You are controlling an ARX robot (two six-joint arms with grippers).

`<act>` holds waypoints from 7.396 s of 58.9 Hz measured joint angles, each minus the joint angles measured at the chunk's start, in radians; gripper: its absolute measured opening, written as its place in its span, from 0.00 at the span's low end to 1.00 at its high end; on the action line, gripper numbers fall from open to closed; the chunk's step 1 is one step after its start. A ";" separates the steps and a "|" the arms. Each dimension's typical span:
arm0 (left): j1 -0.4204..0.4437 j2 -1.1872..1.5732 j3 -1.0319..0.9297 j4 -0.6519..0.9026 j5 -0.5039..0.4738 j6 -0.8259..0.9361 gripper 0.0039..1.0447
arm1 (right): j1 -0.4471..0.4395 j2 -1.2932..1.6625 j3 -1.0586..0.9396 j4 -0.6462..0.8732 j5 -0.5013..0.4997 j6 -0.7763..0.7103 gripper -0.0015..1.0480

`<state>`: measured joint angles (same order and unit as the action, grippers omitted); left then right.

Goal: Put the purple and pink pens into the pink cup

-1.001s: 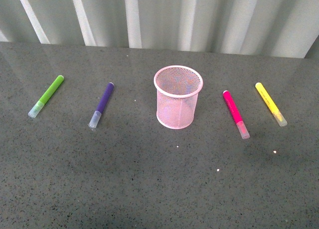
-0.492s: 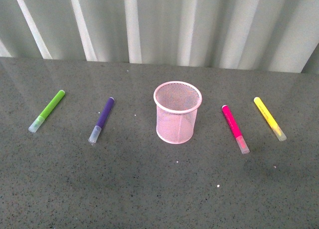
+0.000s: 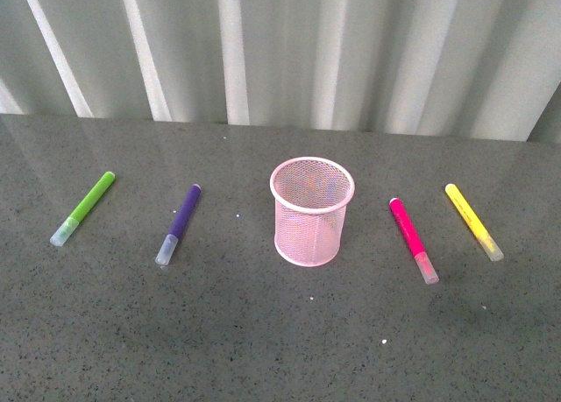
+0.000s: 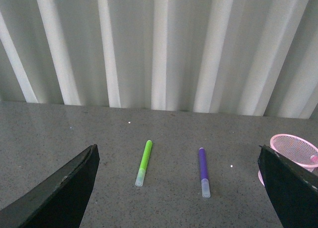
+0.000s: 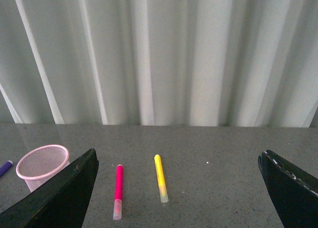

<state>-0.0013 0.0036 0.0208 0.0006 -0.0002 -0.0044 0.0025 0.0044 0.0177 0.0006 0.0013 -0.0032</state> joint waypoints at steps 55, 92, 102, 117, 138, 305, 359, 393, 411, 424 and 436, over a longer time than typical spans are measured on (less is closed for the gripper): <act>-0.104 1.631 0.995 -0.124 0.138 -0.065 0.94 | 0.000 0.000 0.000 0.000 0.000 0.000 0.93; -0.219 2.152 1.278 -0.053 -0.024 0.159 0.94 | 0.000 0.000 0.000 0.000 0.000 0.000 0.93; -0.219 2.213 1.345 -0.066 -0.034 0.161 0.94 | 0.000 0.000 0.000 0.000 0.000 0.000 0.93; -0.214 2.269 1.415 -0.091 -0.057 0.162 0.94 | 0.000 0.000 0.000 0.000 0.000 0.000 0.93; -0.196 2.336 1.466 -0.127 -0.053 0.148 0.94 | 0.000 0.000 0.000 0.000 0.000 0.000 0.93; -0.539 2.264 1.071 1.203 -0.187 -0.086 0.12 | 0.000 0.000 0.000 0.000 0.000 0.000 0.93; -0.510 2.209 1.036 1.120 -0.157 -0.190 0.86 | 0.000 0.000 0.000 0.000 0.000 0.000 0.93; -0.209 1.817 1.152 0.167 -0.035 0.274 0.94 | 0.000 0.000 0.000 0.000 0.000 0.000 0.93; -0.186 1.675 0.702 0.950 -0.166 0.041 0.50 | 0.000 0.000 0.000 0.000 0.001 0.000 0.93; -0.119 1.499 0.450 1.023 -0.130 0.010 0.13 | 0.000 0.000 0.000 0.000 -0.001 0.000 0.93; -0.092 1.341 0.284 1.033 -0.089 0.003 0.03 | 0.000 0.000 0.000 0.000 0.000 0.000 0.93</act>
<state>-0.0933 1.3441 0.3046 1.0340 -0.0887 -0.0013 0.0025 0.0044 0.0177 0.0006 0.0013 -0.0029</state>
